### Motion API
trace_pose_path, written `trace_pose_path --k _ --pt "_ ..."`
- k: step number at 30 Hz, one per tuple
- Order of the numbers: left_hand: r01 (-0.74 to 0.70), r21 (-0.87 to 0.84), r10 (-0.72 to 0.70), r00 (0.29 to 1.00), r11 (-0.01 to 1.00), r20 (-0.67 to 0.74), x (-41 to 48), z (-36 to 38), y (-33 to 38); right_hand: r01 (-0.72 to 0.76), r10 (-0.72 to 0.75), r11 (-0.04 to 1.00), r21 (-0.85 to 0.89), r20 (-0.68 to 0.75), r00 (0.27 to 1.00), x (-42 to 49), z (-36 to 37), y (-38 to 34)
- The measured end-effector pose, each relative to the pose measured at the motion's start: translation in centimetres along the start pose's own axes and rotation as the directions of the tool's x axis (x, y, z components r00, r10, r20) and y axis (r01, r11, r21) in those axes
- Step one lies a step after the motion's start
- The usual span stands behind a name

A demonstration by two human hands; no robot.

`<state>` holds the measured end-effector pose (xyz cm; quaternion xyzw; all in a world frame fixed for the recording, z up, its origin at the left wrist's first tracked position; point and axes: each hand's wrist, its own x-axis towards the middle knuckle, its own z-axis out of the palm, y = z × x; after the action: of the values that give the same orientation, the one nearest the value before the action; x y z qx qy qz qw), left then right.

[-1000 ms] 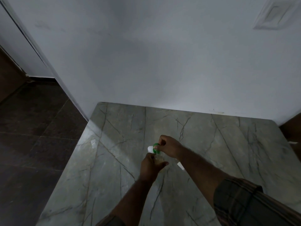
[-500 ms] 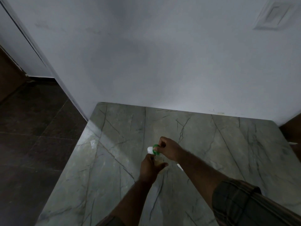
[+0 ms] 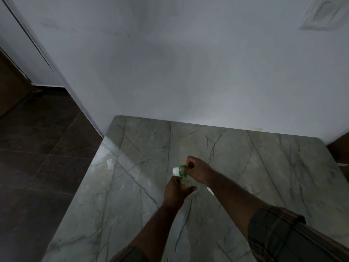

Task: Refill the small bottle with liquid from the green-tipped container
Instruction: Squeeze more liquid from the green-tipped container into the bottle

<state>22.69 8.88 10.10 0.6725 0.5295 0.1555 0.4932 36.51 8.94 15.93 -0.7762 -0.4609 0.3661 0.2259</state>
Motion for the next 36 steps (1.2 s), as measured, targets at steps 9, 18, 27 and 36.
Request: trace_pose_path --k 9,18,27,36 --pt "0.012 -0.013 -0.012 1.000 1.000 0.013 -0.1 -0.2 0.4 -0.007 0.007 1.000 -0.002 0.012 1.000 -0.3 -0.8 -0.7" --pt "-0.009 -0.004 0.009 1.000 1.000 -0.012 -0.4 0.0 -0.1 0.044 -0.045 0.998 -0.051 -0.020 0.999 -0.5 0.1 -0.1" --pt "-0.007 -0.018 0.007 1.000 1.000 0.011 -0.4 -0.6 0.7 0.018 -0.018 1.000 -0.014 -0.003 1.000 -0.3 -0.7 -0.4" --pt "0.013 0.001 -0.013 1.000 1.000 0.009 -0.3 -0.3 0.0 0.021 -0.023 0.999 -0.044 -0.047 0.999 -0.4 0.5 0.1"
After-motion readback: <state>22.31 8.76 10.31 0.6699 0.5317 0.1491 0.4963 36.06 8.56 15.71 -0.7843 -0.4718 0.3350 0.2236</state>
